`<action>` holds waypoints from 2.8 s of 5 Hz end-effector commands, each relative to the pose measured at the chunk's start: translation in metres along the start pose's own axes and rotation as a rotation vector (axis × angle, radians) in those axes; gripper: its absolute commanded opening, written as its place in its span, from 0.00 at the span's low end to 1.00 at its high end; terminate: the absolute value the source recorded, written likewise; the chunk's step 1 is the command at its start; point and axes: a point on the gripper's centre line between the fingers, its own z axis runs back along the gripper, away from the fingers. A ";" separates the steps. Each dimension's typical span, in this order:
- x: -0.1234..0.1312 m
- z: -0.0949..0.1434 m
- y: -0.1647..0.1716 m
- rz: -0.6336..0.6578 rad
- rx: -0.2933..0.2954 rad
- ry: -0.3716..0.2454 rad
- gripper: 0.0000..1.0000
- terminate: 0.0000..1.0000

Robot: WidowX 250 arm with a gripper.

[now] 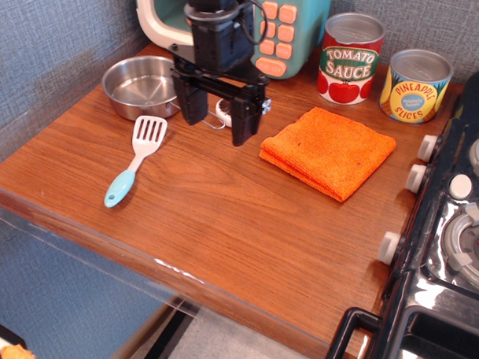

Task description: Move towel to lower right corner

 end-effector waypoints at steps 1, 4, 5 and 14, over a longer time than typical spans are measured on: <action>0.040 0.000 -0.029 -0.100 0.012 -0.027 1.00 0.00; 0.099 -0.029 -0.045 0.073 0.054 -0.085 1.00 0.00; 0.109 -0.034 -0.039 0.103 0.044 -0.106 1.00 0.00; -0.022 -0.054 -0.074 -0.023 0.160 0.045 1.00 0.00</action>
